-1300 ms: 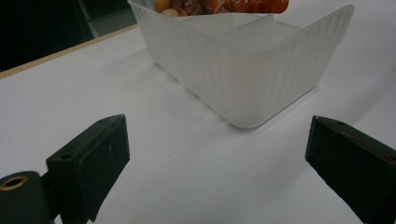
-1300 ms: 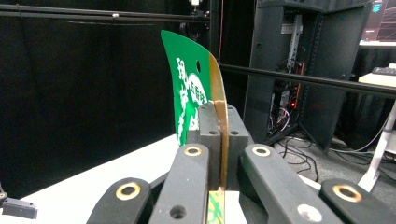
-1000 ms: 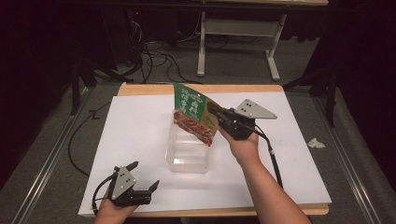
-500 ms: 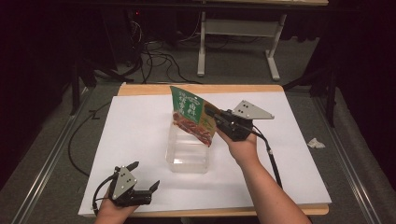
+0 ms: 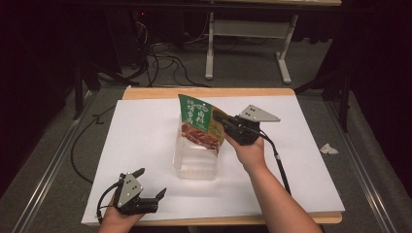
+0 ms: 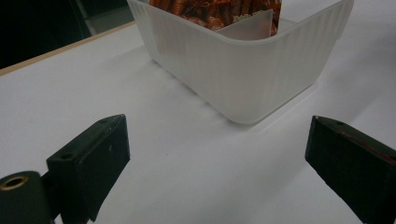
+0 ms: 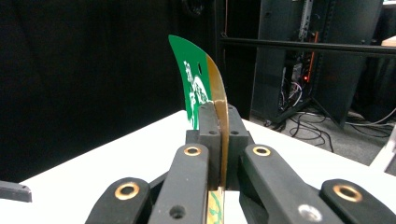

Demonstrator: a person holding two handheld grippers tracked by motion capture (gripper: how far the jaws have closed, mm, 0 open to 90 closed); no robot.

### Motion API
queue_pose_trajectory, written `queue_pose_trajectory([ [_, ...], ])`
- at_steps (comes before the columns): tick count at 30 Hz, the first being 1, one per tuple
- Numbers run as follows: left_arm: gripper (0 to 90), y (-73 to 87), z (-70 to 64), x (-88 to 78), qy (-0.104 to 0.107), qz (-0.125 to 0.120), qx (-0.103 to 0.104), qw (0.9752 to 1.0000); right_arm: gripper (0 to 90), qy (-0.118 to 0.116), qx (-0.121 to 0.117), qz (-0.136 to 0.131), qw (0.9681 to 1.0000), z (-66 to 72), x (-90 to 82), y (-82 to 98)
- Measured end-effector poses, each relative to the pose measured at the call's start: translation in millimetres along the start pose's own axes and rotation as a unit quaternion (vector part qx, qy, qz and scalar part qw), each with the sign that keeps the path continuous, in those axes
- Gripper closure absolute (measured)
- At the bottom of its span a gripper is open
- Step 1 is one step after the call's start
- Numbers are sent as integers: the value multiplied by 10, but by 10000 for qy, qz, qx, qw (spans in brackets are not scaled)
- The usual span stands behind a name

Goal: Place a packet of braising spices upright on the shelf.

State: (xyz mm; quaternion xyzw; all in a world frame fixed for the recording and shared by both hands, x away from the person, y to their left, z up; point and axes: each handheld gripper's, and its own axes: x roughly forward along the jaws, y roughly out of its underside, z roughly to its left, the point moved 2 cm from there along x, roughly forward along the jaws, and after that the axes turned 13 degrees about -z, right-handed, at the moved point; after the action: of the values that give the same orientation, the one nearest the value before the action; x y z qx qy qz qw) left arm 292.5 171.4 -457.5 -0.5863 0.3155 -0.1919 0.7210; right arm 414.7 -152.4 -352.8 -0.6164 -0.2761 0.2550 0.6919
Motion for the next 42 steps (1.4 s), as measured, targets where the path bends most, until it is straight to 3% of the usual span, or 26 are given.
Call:
queue_pose_trajectory([
  [8,69,-4,-10,-4,-2,-1,16,10000,897,49,44,27,10000,-8,74,22],
  [11,69,-3,-5,-7,-21,-10,19,10000,855,68,94,103,9999,-16,112,28],
  [20,69,1,2,-11,-20,-7,20,10000,522,201,169,134,9996,-69,53,-17],
  [26,70,-2,-2,-7,-20,2,47,10000,388,196,88,150,9997,-98,-57,-35],
  [34,70,3,20,-8,-38,-14,-54,10000,261,304,-80,294,9991,-204,-383,18],
  [38,70,11,36,-7,-52,1,-128,9999,196,621,-226,350,9972,-306,-677,90],
  [42,70,15,43,-1,-74,5,-168,9998,188,865,-216,485,9948,-441,-1065,207],
])
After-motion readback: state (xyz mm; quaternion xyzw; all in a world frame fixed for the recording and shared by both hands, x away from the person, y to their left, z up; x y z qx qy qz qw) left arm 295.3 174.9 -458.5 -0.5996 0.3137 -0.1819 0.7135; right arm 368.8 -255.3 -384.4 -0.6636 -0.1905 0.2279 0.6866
